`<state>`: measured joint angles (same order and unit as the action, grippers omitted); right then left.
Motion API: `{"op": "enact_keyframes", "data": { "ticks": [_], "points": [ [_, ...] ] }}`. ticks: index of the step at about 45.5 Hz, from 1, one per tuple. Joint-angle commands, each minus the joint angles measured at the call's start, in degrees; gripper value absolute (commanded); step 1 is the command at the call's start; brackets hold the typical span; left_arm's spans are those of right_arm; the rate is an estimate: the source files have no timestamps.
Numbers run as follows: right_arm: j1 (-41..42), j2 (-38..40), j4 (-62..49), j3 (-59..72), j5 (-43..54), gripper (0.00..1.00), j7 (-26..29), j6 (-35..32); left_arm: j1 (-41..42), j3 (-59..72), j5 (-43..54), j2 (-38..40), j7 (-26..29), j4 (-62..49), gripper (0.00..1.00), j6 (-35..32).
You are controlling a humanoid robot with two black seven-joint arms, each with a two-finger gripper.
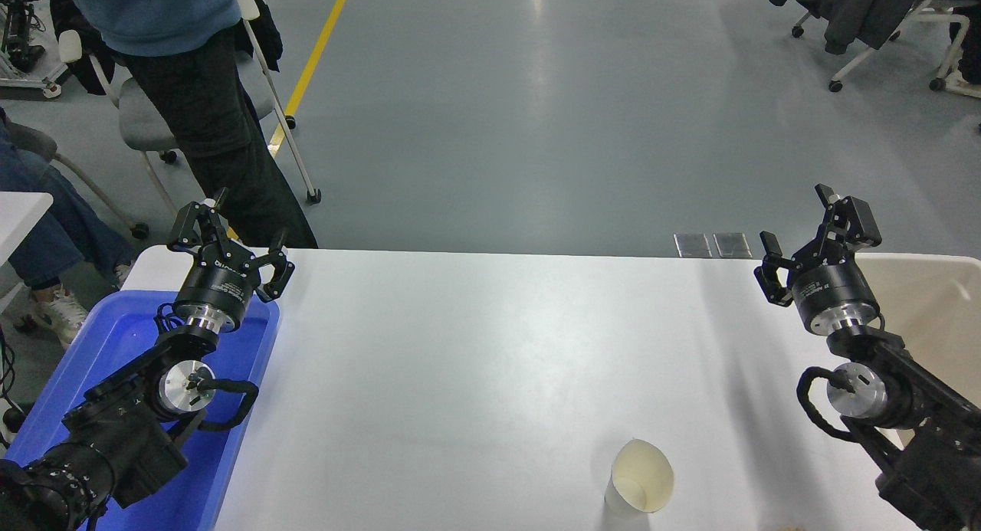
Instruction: Dispose of the paper cup in the dustbin
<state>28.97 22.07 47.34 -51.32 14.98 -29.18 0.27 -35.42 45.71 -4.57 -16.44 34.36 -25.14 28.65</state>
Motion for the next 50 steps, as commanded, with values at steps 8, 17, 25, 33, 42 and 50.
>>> {"op": "enact_keyframes", "data": {
  "ticks": [8,17,25,33,42,50],
  "points": [
    [0.0,-0.1,-0.4,-0.3,0.0,1.00,0.0,-0.1,0.0,0.1,0.0,0.0,0.0,0.0,1.00,0.0],
    [-0.3,0.0,0.0,0.0,0.0,1.00,-0.1,-0.3,0.0,0.1,0.0,0.0,0.0,0.0,1.00,0.0],
    [-0.5,0.1,-0.2,0.3,0.0,1.00,0.0,-0.2,0.0,0.1,0.0,0.0,0.0,0.1,1.00,0.0],
    [-0.8,0.5,1.4,-0.4,-0.7,1.00,1.1,0.1,0.0,0.1,0.0,0.0,0.0,0.1,1.00,0.0],
    [-0.6,5.4,7.2,0.9,-5.2,1.00,7.7,0.1,0.0,0.0,0.0,0.0,0.0,0.0,1.00,0.0],
    [3.0,10.4,12.1,10.6,3.2,1.00,9.8,-0.4,0.0,0.1,0.0,0.0,0.0,0.1,1.00,0.0]
  ]
}}
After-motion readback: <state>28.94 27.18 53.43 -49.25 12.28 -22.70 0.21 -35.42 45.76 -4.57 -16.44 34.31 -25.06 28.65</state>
